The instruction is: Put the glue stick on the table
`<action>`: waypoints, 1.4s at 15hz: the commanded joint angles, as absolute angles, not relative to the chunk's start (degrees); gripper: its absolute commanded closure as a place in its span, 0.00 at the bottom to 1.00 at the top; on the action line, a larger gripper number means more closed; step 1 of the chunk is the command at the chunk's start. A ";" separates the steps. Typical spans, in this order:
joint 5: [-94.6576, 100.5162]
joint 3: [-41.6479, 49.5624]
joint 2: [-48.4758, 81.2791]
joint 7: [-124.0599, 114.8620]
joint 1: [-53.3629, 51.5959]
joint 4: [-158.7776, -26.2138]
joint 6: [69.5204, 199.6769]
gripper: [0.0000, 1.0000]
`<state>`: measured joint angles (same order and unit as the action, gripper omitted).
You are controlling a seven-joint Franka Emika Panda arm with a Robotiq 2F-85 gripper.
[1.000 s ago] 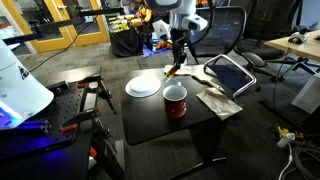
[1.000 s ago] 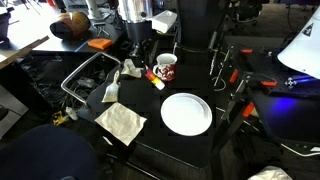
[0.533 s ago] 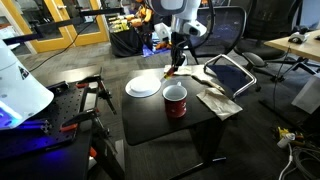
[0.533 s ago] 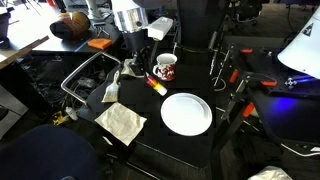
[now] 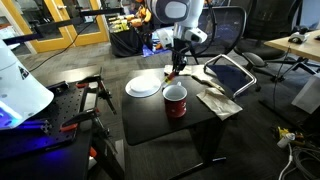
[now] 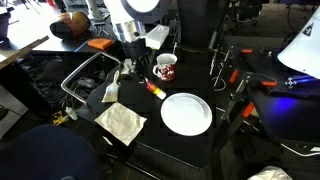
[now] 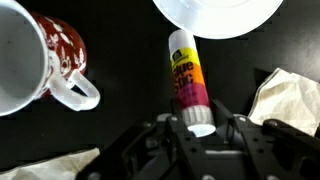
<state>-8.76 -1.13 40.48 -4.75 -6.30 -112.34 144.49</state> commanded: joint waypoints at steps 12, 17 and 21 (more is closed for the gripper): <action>-6.52 -2.38 38.36 -5.26 -6.58 -112.89 147.50 0.00; -6.72 -2.92 39.70 -5.18 -6.25 -110.78 146.25 0.00; -6.73 -2.98 39.46 -5.18 -6.25 -110.80 146.26 0.00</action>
